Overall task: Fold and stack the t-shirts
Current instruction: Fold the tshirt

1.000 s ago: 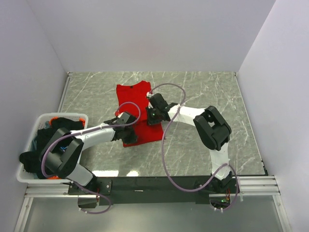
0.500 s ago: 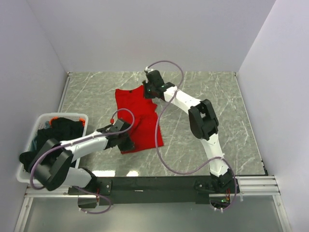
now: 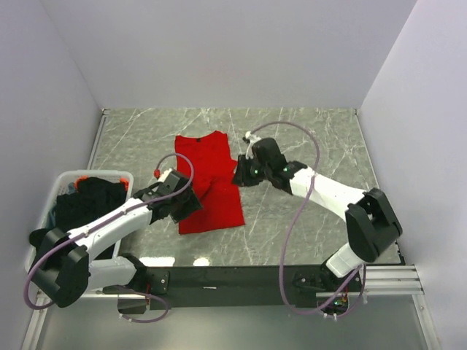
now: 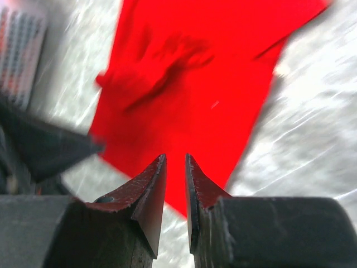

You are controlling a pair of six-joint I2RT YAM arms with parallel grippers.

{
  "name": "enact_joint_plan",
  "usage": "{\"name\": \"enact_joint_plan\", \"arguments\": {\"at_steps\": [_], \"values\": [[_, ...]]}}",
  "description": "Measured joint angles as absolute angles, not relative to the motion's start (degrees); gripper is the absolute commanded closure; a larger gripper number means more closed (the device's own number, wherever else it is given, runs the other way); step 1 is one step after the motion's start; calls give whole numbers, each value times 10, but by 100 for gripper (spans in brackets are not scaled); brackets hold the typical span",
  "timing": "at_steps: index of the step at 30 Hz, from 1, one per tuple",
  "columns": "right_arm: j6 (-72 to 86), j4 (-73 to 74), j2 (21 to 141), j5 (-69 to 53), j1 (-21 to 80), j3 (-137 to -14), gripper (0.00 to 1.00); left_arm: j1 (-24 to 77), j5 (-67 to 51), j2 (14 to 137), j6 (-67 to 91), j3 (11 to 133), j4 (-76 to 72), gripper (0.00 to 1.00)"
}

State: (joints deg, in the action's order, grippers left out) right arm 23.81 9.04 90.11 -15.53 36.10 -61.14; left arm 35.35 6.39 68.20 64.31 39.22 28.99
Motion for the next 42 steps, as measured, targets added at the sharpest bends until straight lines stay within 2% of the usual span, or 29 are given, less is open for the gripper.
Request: {"name": "enact_joint_plan", "arguments": {"at_steps": [3,5,10,17,23,30,42], "values": [[254,64,873,-171,389,-563,74,333,79,681,647,402,286,11],[267,41,874,-182,405,-538,74,318,81,684,651,402,278,7],[300,-4,904,-205,438,-486,75,305,77,709,657,402,251,7],[329,-65,976,-222,451,-484,76,303,67,745,672,402,203,7],[337,-85,992,-222,451,-484,76,285,62,780,684,402,166,9],[342,-97,998,-223,451,-483,77,218,38,825,682,421,144,12],[341,-90,999,-220,451,-483,77,93,-57,911,684,551,120,12]]}}
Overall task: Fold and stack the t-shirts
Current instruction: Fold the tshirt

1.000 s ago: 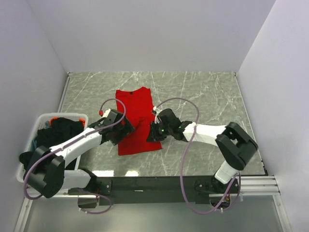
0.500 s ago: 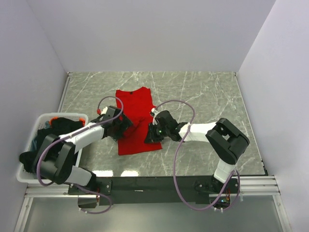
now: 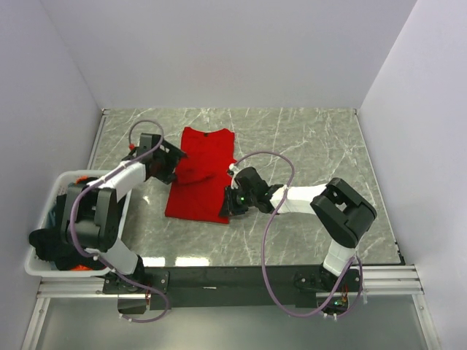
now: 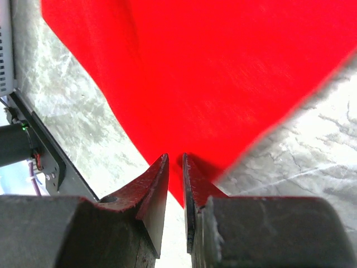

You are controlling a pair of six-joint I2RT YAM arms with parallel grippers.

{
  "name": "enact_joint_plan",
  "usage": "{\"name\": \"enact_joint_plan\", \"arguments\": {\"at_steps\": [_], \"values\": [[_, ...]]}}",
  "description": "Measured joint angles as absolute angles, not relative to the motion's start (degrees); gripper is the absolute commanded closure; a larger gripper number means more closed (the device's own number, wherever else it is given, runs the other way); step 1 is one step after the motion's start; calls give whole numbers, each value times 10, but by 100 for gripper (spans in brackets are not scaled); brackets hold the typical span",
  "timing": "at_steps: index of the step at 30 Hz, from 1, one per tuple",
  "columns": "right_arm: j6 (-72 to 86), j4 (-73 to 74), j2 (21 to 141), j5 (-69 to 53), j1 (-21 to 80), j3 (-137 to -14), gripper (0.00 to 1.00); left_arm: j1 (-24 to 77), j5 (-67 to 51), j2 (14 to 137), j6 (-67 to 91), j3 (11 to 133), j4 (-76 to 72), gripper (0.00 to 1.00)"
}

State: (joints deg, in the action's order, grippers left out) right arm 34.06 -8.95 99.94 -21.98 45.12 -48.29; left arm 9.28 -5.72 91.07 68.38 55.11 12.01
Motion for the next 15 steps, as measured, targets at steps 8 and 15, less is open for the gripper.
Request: {"name": "enact_joint_plan", "arguments": {"at_steps": [8,15], "values": [[342,-78,1015,-219,451,-485,77,56,-94,944,682,560,134,10],[340,-67,1012,-212,451,-488,77,50,-92,950,631,597,173,7]]}}
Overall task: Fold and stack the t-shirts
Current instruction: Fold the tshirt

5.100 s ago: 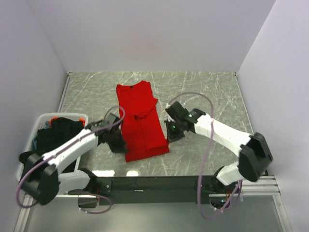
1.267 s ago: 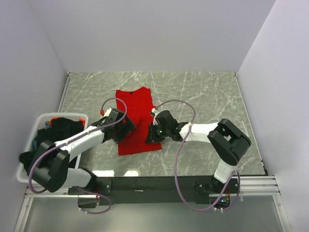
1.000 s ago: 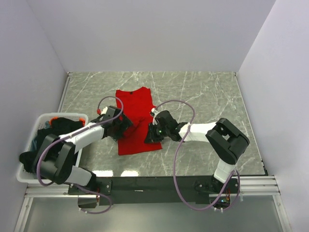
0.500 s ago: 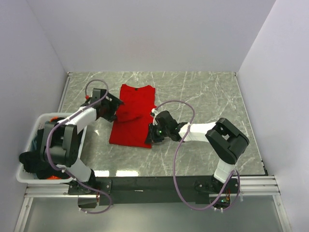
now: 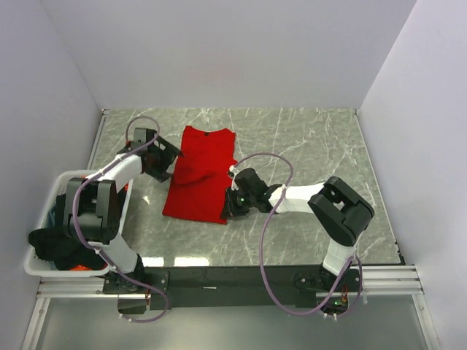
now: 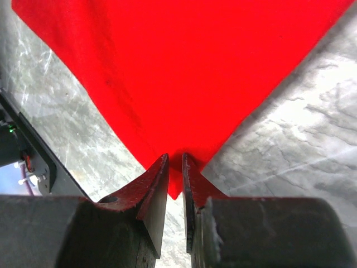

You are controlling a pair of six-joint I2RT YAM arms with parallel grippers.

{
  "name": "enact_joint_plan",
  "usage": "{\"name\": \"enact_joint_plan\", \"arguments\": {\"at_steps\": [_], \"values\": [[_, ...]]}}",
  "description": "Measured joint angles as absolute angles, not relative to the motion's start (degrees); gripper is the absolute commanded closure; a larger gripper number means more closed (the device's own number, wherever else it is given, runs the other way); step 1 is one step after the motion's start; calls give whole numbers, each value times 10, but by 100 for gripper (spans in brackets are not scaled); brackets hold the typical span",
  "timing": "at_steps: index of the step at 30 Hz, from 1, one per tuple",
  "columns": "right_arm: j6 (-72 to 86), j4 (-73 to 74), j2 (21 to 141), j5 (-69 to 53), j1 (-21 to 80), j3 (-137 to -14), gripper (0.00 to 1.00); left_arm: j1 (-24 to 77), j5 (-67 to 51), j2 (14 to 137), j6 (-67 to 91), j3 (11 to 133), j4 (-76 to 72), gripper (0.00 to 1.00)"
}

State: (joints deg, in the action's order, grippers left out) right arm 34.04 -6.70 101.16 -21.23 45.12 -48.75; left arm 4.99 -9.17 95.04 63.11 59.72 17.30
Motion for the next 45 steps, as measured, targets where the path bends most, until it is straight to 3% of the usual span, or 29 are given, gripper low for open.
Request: {"name": "enact_joint_plan", "arguments": {"at_steps": [8,20,37,45], "values": [[332,-28,988,-190,451,-495,77,53,-79,950,570,653,198,4],[335,-30,979,-187,465,-495,79,147,-41,736,628,429,135,11],[389,-105,1045,-233,466,-500,80,189,-13,870,641,414,10,11],[394,-114,1049,-238,466,-500,80,190,26,923,615,489,11,12]]}}
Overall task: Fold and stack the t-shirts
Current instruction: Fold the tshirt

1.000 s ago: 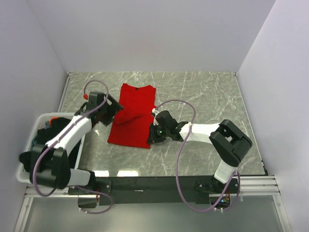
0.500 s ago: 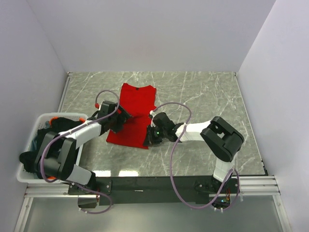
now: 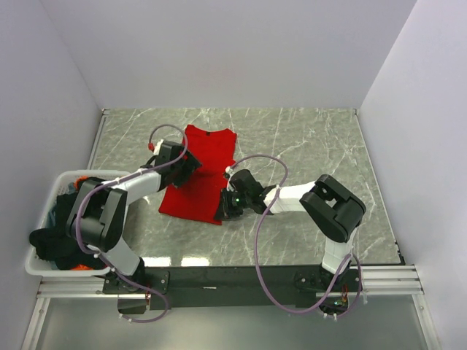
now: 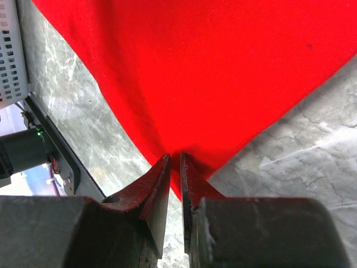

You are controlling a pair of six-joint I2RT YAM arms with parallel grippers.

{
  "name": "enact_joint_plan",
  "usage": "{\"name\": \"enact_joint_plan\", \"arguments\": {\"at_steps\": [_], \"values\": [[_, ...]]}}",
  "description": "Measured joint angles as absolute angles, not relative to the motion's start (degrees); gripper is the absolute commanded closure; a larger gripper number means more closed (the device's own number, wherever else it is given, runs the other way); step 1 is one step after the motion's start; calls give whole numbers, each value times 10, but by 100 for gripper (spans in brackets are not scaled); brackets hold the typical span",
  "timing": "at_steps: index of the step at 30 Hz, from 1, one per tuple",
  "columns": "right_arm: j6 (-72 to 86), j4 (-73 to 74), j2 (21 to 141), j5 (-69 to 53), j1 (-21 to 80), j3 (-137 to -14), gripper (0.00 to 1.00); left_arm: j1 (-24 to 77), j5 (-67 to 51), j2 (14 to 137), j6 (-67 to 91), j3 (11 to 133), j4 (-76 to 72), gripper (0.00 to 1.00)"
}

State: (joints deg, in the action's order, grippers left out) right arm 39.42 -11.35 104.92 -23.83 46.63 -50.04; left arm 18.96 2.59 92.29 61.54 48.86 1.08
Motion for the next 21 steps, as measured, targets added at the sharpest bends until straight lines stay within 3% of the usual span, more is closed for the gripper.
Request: {"name": "enact_joint_plan", "arguments": {"at_steps": [7,14,21], "values": [[394,-114,1049,-239,466,-500,80,190,46,974,580,581,23,13],[390,-105,1045,-236,466,-500,79,189,67,1077,511,765,86,10],[378,-45,1010,-220,467,-508,71,188,110,1014,468,762,173,13]]}}
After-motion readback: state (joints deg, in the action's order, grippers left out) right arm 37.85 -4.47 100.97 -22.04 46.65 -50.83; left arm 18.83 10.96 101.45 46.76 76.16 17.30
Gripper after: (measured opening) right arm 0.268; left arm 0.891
